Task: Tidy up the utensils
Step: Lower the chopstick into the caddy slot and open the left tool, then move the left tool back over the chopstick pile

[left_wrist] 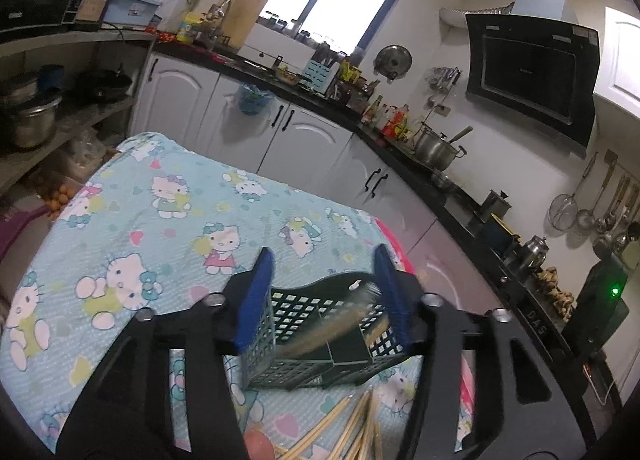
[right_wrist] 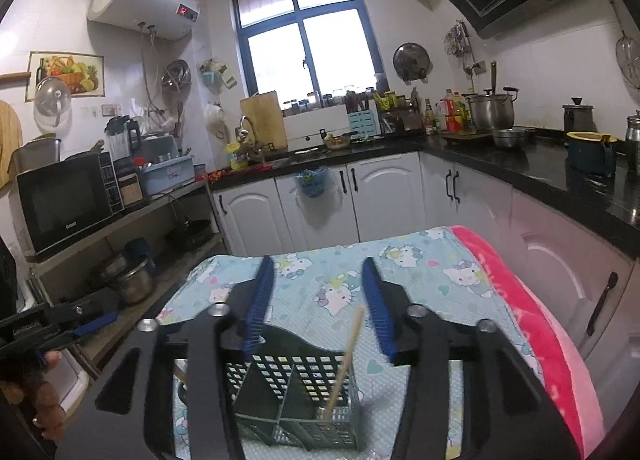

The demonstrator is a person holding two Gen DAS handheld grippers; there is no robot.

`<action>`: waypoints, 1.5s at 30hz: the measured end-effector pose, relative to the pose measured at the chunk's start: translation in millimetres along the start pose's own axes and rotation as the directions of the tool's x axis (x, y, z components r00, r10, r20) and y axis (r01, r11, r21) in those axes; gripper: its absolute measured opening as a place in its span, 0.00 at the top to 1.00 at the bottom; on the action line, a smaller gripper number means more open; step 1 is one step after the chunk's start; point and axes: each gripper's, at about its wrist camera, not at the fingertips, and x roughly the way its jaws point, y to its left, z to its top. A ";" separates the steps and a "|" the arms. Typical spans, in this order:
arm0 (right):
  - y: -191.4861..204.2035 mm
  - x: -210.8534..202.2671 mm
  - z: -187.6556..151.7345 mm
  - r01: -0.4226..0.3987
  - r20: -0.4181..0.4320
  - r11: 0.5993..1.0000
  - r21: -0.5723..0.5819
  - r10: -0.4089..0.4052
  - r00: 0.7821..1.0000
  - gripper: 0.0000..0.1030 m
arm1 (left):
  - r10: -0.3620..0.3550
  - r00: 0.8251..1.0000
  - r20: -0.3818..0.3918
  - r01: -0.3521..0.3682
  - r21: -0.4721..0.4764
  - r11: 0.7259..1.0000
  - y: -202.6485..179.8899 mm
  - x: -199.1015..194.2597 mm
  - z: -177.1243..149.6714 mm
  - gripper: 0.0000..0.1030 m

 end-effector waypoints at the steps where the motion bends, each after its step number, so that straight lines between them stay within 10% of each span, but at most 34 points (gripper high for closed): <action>1: -0.2 -4.5 -0.5 0.003 0.003 1.000 -0.002 -0.003 1.000 0.48 | -0.001 1.000 0.000 0.001 -0.002 1.000 0.7 -2.3 -0.2 0.40; 10: 0.4 -31.2 -3.1 0.026 0.012 0.999 -0.024 -0.025 1.000 0.30 | 0.004 0.999 0.038 -0.004 -0.003 1.000 0.6 -30.6 -3.0 0.10; 45: 14.1 -67.7 -53.7 -0.013 -0.153 0.995 -0.102 -0.003 0.988 0.22 | 0.093 0.988 -0.121 -0.099 -0.044 0.994 36.9 -56.1 -68.7 0.10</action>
